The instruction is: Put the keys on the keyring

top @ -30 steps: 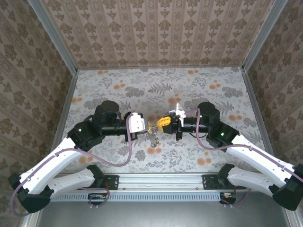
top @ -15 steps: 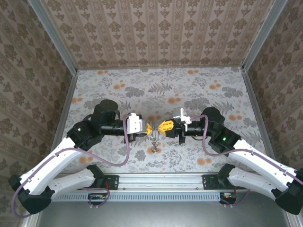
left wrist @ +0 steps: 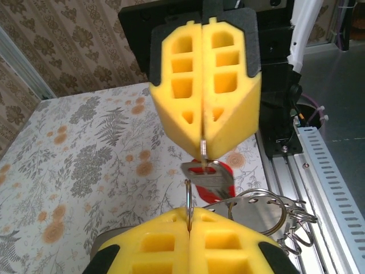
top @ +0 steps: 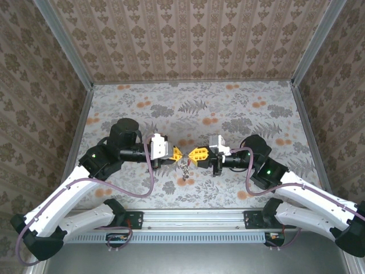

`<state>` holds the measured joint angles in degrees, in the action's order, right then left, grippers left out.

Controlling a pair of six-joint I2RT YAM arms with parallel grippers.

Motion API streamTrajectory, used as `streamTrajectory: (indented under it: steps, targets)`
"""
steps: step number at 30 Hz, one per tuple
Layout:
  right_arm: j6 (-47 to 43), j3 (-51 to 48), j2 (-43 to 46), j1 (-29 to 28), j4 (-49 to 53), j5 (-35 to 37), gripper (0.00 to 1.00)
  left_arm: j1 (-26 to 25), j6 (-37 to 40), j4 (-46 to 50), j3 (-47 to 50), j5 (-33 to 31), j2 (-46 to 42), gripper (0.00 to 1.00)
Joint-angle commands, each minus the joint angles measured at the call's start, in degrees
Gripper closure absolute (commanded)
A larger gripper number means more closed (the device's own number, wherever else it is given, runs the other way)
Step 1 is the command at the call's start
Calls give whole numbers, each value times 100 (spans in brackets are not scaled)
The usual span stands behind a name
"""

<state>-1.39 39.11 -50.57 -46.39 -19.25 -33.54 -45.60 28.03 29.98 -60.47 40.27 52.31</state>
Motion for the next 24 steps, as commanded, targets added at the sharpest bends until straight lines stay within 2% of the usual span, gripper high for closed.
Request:
streamTrajectory:
  steps: [1, 4, 24]
  targets:
    - [-90, -74, 96, -52, -390, 346, 100, 45, -119, -202, 0, 236, -132, 100]
    - [-116, -97, 94, -49, -487, 462, 100, 45, -105, -194, -3, 248, -142, 100]
    - [-60, 61, -170, -187, -526, 131, 100, 54, -103, -199, 0, 204, -166, 100]
